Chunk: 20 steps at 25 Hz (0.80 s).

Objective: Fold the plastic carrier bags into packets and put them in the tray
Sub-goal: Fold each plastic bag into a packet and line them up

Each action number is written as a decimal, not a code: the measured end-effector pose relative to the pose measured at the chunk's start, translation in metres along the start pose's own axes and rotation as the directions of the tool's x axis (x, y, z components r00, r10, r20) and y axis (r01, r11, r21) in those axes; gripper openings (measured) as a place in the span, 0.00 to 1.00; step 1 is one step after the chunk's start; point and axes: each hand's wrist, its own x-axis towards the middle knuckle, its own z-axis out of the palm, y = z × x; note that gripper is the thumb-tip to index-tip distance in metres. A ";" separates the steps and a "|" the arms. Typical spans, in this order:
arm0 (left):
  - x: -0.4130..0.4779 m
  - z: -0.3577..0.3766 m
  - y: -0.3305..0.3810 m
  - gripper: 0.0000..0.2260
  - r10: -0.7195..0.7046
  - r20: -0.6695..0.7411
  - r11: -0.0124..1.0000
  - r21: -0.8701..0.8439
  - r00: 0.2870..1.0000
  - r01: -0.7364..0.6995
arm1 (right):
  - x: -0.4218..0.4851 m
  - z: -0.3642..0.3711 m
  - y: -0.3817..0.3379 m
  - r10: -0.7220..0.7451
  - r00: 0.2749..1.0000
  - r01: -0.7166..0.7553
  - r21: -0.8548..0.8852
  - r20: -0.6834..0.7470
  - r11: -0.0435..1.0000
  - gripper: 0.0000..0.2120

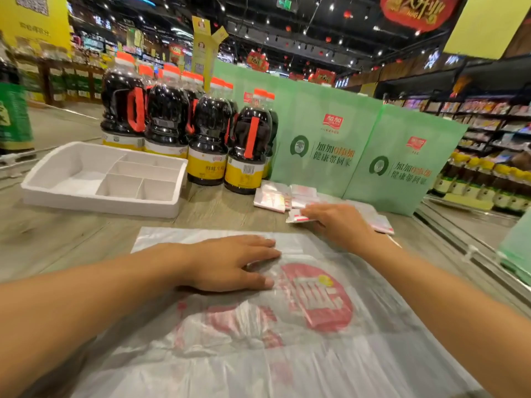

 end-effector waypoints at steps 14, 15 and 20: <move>0.000 -0.004 0.003 0.31 0.007 0.023 1.000 -0.025 1.000 -0.006 | -0.003 0.012 -0.012 0.202 0.835 -0.376 0.264 0.511 0.888 0.28; 0.000 -0.004 0.002 0.31 0.007 0.023 1.000 -0.025 1.000 -0.006 | -0.004 0.012 -0.012 0.207 0.827 -0.386 0.262 0.522 0.884 0.28; -0.001 -0.002 0.001 0.31 0.005 0.013 1.000 -0.024 1.000 -0.004 | 0.006 0.003 -0.011 0.198 0.771 -0.373 0.177 0.606 0.911 0.31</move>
